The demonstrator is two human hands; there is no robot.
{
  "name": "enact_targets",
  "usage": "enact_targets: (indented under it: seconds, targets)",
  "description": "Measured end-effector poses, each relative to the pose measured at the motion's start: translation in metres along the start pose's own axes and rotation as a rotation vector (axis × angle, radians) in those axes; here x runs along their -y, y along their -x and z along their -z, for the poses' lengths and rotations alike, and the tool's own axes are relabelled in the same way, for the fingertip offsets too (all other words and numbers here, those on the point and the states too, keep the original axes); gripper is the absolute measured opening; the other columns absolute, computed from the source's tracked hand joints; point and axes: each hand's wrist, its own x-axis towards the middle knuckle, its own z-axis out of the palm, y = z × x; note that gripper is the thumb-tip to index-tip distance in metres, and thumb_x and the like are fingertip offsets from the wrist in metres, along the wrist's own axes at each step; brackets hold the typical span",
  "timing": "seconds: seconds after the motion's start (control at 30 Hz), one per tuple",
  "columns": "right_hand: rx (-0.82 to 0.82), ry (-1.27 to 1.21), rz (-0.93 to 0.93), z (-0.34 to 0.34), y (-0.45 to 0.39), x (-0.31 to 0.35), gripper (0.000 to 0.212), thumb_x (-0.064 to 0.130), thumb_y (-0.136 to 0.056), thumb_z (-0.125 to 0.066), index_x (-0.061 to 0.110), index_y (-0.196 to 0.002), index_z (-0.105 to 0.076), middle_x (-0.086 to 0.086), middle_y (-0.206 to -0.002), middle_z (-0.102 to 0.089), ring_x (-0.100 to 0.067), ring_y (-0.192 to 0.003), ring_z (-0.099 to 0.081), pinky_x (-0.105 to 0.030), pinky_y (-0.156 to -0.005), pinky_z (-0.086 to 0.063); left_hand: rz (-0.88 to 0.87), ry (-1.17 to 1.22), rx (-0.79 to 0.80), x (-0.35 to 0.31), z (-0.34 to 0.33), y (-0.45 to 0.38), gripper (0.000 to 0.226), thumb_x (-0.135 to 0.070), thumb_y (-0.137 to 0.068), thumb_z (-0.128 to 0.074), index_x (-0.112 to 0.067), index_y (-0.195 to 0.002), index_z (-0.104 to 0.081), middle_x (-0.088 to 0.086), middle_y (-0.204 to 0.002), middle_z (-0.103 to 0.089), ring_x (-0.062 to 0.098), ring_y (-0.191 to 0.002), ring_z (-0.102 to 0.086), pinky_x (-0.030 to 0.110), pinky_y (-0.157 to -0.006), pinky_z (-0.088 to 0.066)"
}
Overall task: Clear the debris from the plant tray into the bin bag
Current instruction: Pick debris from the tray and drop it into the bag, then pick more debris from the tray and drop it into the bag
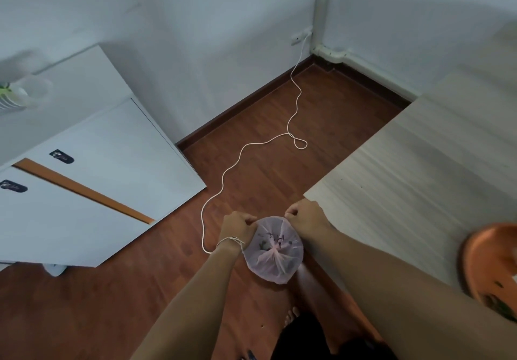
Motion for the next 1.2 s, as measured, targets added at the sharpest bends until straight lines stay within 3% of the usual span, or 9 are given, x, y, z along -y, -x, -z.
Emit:
enact_targets:
  seconds: [0.23, 0.33, 0.4, 0.5, 0.67, 0.77, 0.97, 1.1, 1.2]
  targets:
    - [-0.032, -0.087, -0.009, 0.016, 0.018, -0.026, 0.020, 0.022, -0.087, -0.063, 0.017, -0.101, -0.077, 0.001, -0.098, -0.077, -0.014, -0.086, -0.070, -0.029, -0.080, -0.058, -0.089, 0.003, -0.022, -0.040, -0.013, -0.002, 0.015, -0.018, -0.082, -0.070, -0.016, -0.094, -0.078, 0.001, -0.091, -0.078, 0.011, -0.083, -0.069, 0.016, -0.077, -0.046]
    - [-0.109, -0.163, -0.052, 0.043, 0.034, -0.049, 0.018, 0.017, -0.083, -0.063, 0.016, -0.089, -0.080, 0.000, -0.090, -0.076, -0.016, -0.081, -0.070, -0.028, -0.076, -0.058, -0.174, 0.021, 0.006, -0.077, -0.029, -0.002, 0.015, -0.015, -0.080, -0.072, -0.014, -0.093, -0.078, 0.003, -0.089, -0.078, 0.012, -0.080, -0.069, 0.024, -0.081, -0.054]
    - [-0.178, -0.206, -0.081, 0.067, 0.046, -0.078, 0.022, 0.016, -0.077, -0.057, 0.015, -0.079, -0.078, -0.003, -0.084, -0.078, -0.020, -0.077, -0.071, -0.032, -0.073, -0.059, -0.259, -0.007, 0.054, -0.110, -0.045, -0.001, 0.016, -0.015, -0.080, -0.073, -0.013, -0.095, -0.078, 0.003, -0.092, -0.078, 0.008, -0.079, -0.066, 0.019, -0.079, -0.050]
    - [-0.253, -0.232, -0.142, 0.109, 0.072, -0.131, 0.020, 0.017, -0.078, -0.058, 0.013, -0.081, -0.077, -0.005, -0.088, -0.078, -0.022, -0.082, -0.071, -0.032, -0.073, -0.058, -0.409, -0.040, 0.119, -0.169, -0.079, 0.007, 0.017, -0.012, -0.079, -0.073, -0.009, -0.095, -0.077, 0.006, -0.095, -0.078, 0.012, -0.081, -0.069, 0.008, -0.074, -0.042]
    - [-0.395, -0.222, -0.231, 0.172, 0.143, -0.231, 0.014, 0.023, -0.083, -0.066, 0.016, -0.087, -0.078, -0.002, -0.091, -0.078, -0.015, -0.085, -0.068, -0.027, -0.078, -0.051, -0.582, -0.067, 0.300, -0.269, -0.155, 0.042, 0.016, -0.017, -0.079, -0.073, -0.015, -0.095, -0.077, 0.000, -0.090, -0.078, 0.008, -0.076, -0.071, 0.020, -0.079, -0.054]
    - [-0.445, -0.189, -0.358, 0.196, 0.190, -0.296, 0.013, 0.026, -0.081, -0.068, 0.015, -0.084, -0.076, -0.003, -0.086, -0.076, -0.019, -0.083, -0.068, -0.028, -0.075, -0.050, -0.673, -0.140, 0.460, -0.313, -0.204, 0.068, 0.020, -0.021, -0.081, -0.072, -0.018, -0.101, -0.075, -0.003, -0.094, -0.077, 0.005, -0.080, -0.069, 0.017, -0.083, -0.052]
    - [-0.275, -0.090, -0.545, 0.205, 0.255, -0.393, 0.030, 0.043, -0.070, -0.067, 0.028, -0.094, -0.075, 0.009, -0.092, -0.075, -0.015, -0.086, -0.069, -0.034, -0.080, -0.058, -0.798, -0.436, 0.719, -0.365, -0.288, 0.115, 0.037, -0.027, -0.084, -0.071, -0.023, -0.120, -0.067, 0.000, -0.115, -0.071, 0.014, -0.097, -0.067, 0.024, -0.092, -0.051]
    - [-0.152, -0.028, -0.449, 0.200, 0.264, -0.403, 0.032, 0.038, -0.072, -0.071, 0.025, -0.101, -0.071, 0.005, -0.098, -0.074, -0.019, -0.093, -0.069, -0.035, -0.083, -0.058, -0.911, -0.741, 0.767, -0.373, -0.322, 0.127, 0.047, -0.032, -0.083, -0.069, -0.025, -0.129, -0.060, 0.002, -0.133, -0.061, 0.024, -0.120, -0.057, 0.035, -0.104, -0.046]
    - [-0.086, 0.013, -0.369, 0.193, 0.258, -0.399, 0.039, 0.031, -0.076, -0.073, 0.022, -0.113, -0.066, 0.000, -0.108, -0.070, -0.024, -0.099, -0.066, -0.035, -0.084, -0.055, -0.965, -0.900, 0.773, -0.371, -0.333, 0.130, 0.047, -0.028, -0.085, -0.067, -0.023, -0.131, -0.057, 0.006, -0.135, -0.053, 0.028, -0.122, -0.053, 0.038, -0.106, -0.043]
